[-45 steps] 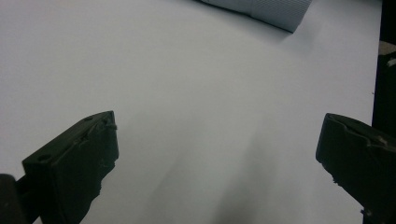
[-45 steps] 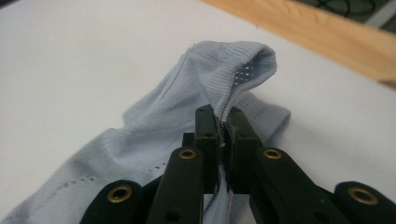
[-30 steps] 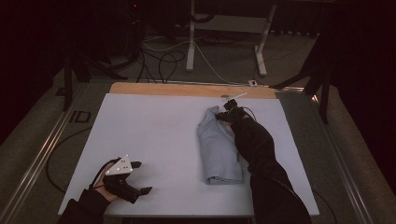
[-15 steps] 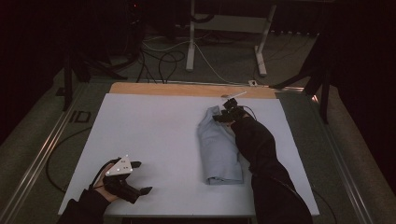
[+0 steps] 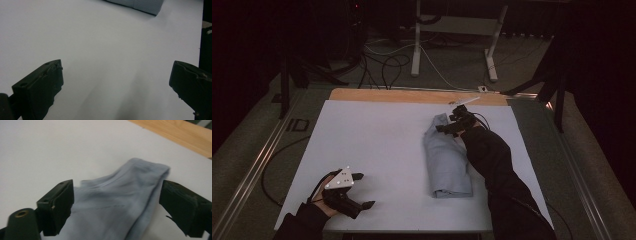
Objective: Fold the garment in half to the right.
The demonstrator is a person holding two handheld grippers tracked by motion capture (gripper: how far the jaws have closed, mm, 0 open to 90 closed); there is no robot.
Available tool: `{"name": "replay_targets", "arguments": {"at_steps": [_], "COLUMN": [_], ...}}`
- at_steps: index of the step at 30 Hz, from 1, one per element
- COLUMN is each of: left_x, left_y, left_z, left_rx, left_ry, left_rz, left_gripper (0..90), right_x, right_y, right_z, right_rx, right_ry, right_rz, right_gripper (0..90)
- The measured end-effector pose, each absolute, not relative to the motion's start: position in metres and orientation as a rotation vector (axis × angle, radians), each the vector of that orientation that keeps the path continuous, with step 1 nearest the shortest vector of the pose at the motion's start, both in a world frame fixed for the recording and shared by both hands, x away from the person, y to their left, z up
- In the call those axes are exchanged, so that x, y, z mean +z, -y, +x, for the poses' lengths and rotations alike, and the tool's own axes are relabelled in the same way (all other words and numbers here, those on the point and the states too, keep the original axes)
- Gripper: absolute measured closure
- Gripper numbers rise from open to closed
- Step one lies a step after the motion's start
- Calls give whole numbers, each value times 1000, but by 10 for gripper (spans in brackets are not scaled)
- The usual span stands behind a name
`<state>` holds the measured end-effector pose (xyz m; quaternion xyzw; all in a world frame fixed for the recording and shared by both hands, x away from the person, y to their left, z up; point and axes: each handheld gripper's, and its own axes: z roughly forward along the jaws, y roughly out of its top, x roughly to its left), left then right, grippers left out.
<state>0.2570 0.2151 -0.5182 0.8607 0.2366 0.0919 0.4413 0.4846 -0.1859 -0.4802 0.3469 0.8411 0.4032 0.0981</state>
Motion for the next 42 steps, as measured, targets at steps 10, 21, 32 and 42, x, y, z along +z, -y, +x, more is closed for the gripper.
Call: {"name": "replay_targets", "arguments": {"at_steps": [10, 21, 32, 42], "left_x": [-517, -516, -516, -517], "left_y": [-215, -217, -217, -216], "left_z": [257, 257, 257, 257], "left_rx": [232, 233, 227, 217], "left_ry": [-583, -582, -578, -579], "left_rz": [2131, 2124, 2124, 2126], "left_gripper": [5, 5, 5, 5], "right_x": [-468, -455, -460, -479], "right_y": [184, 189, 184, 184], "right_z": [457, 409, 358, 327], "right_rx": [1244, 1340, 1367, 1302], "right_ry": [-2488, -2495, -2596, -2670], "right_rz": [927, 809, 651, 536], "right_gripper": [152, 148, 461, 896]}}
